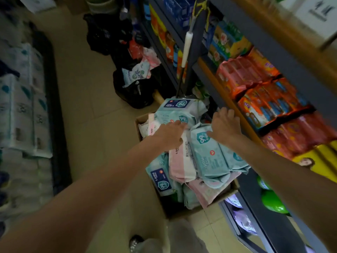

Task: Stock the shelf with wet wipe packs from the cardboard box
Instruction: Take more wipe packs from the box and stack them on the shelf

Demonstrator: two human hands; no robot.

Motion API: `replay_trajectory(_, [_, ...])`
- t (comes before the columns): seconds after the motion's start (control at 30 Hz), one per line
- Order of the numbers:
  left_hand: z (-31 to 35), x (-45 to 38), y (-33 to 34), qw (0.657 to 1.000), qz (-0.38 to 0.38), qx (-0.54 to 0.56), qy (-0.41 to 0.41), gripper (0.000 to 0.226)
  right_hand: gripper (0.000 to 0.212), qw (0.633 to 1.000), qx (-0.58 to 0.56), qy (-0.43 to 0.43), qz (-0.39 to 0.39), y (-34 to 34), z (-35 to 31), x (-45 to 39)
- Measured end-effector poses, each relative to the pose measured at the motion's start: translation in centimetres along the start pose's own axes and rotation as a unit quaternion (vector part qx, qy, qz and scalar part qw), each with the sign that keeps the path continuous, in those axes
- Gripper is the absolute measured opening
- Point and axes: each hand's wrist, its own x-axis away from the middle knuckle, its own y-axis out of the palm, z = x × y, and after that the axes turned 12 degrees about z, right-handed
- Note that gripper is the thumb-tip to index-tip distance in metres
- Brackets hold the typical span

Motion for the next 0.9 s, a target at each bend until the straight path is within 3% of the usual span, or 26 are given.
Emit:
replay_trajectory(0.13, [0.7, -0.7, 0.3, 0.998, 0.048, -0.036, 0.028, 0.053, 0.059, 0.999, -0.022, 0.005, 0.033, 0.7, 2.2, 0.4])
replay_trajectory(0.3, [3.2, -1.5, 1.0, 0.988, 0.043, -0.108, 0.101, 0.063, 0.073, 0.976, -0.172, 0.098, -0.095, 2.1, 3.2, 0.5])
replay_trajectory(0.43, [4.7, -2.0, 2.0, 0.978, -0.003, -0.158, 0.133, 0.067, 0.079, 0.962, -0.213, 0.129, -0.115, 2.6, 3.6, 0.0])
replay_trajectory(0.6, [4.5, -1.7, 2.4, 0.979, -0.03, -0.153, 0.133, 0.073, 0.084, 0.974, -0.163, 0.141, -0.065, 3.4, 2.5, 0.0])
replay_trajectory(0.73, [4.3, -1.6, 1.8, 0.977, -0.075, -0.155, 0.124, 0.078, 0.072, 0.981, -0.15, 0.123, -0.006, 3.6, 2.6, 0.4])
replay_trajectory(0.9, [5.2, -2.0, 2.5, 0.974, -0.092, -0.176, 0.111, 0.082, 0.082, 0.98, -0.157, 0.123, 0.006, 1.3, 2.9, 1.8])
